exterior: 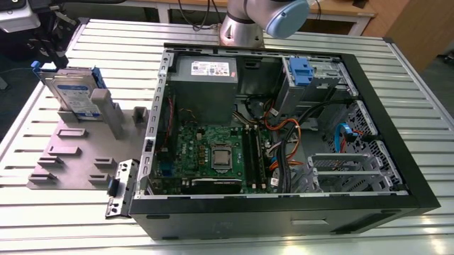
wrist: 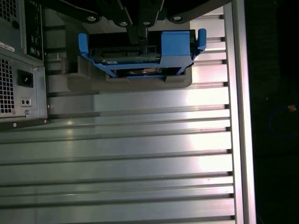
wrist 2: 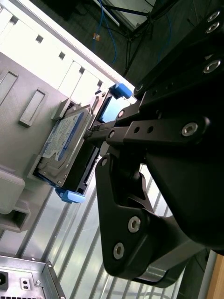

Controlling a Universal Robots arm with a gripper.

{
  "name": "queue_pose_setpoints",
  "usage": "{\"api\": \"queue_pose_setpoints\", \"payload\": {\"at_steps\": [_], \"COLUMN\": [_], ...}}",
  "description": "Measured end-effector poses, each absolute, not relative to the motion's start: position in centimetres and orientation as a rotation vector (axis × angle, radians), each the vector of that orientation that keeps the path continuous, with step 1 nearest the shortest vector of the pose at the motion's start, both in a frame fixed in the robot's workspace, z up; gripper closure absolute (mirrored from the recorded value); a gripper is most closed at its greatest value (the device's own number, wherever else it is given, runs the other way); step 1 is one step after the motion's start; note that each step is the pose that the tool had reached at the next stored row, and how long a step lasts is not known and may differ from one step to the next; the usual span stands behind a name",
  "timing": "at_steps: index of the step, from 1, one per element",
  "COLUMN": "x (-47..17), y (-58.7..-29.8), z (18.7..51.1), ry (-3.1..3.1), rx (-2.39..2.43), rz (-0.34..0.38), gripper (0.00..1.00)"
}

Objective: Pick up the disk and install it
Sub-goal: 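Pick up the disk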

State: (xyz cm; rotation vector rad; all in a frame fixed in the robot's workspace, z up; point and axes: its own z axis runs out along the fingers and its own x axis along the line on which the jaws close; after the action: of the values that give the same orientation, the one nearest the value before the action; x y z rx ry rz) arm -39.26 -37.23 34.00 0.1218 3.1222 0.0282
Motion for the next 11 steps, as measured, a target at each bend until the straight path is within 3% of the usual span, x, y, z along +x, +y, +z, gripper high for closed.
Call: {"api": "queue_pose_setpoints", "payload": {"at_steps": [11], "x": [-39.26], "y": [-37.23], "z": [34.00], "ry": [3.125], "rx": [-0.009], "rz": [0.030], "gripper": [0.89]}}
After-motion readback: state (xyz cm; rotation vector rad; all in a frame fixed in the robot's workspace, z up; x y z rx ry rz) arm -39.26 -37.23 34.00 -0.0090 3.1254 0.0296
